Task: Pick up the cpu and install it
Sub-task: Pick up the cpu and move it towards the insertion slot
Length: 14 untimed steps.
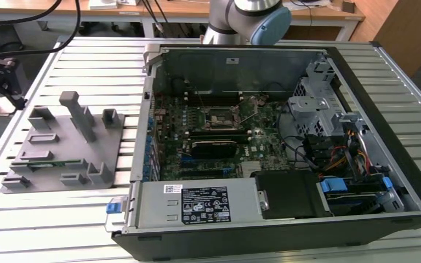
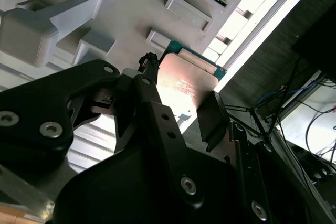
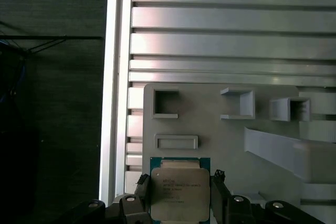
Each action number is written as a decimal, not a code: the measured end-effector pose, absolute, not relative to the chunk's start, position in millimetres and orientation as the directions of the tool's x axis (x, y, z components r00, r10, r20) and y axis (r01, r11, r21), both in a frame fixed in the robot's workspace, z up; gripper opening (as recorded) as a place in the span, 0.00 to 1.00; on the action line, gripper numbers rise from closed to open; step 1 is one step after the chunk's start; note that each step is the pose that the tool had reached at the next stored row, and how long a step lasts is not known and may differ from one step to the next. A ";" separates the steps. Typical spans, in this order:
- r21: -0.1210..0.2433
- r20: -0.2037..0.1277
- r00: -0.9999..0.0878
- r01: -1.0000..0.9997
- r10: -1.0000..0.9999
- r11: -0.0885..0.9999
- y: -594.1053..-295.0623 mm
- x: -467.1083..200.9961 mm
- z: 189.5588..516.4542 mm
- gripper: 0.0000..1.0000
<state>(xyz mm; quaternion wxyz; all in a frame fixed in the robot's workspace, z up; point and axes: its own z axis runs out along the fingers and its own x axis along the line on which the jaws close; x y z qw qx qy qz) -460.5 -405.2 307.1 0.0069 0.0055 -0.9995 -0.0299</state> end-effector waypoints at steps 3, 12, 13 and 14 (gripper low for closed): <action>0.060 0.014 -1.000 -0.010 -0.011 0.998 -405.2 -460.5 308.4 0.54; 0.060 0.013 -1.000 -0.010 -0.011 0.998 -405.1 -460.5 312.1 0.54; 0.060 0.014 -1.000 -0.011 -0.011 0.998 -405.1 -460.5 312.5 0.54; 0.060 0.014 -1.000 -0.010 -0.011 0.998 -405.1 -460.5 312.9 0.54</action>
